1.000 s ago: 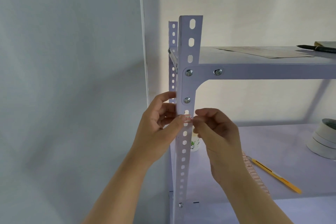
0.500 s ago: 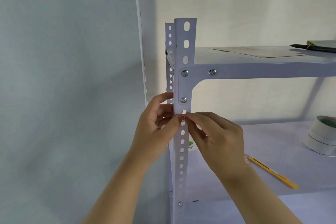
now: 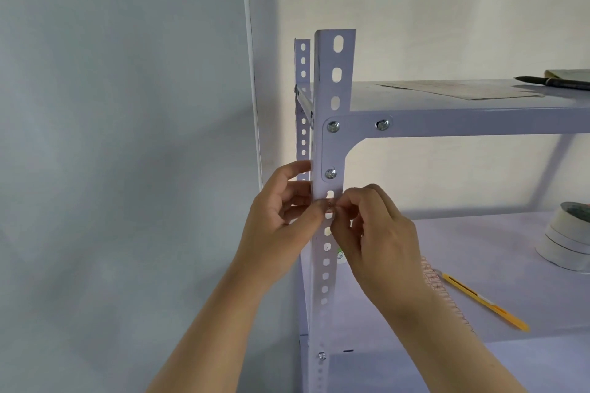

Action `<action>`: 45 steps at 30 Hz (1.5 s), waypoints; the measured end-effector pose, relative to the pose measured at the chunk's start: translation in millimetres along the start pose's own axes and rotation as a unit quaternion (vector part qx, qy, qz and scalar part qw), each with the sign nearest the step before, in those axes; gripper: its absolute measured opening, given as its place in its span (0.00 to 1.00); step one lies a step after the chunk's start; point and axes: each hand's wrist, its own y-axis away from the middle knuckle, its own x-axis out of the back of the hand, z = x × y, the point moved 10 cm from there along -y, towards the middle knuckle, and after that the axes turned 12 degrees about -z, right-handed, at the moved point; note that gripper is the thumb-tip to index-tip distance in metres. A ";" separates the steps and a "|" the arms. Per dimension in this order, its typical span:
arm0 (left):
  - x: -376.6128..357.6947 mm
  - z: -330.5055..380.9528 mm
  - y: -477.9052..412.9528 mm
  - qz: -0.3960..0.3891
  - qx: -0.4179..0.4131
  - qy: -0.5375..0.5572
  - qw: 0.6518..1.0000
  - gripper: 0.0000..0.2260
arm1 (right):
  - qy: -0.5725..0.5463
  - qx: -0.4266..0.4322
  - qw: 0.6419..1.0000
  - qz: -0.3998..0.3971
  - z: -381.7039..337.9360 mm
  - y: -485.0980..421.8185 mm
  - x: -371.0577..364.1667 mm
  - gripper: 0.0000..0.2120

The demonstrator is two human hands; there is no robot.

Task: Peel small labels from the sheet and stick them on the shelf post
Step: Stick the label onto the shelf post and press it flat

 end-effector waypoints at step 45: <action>1.0 -2.4 1.0 -0.003 -0.008 -0.011 1.000 0.18 | -0.138 -0.066 0.988 0.007 20.4 8.4 0.6 0.05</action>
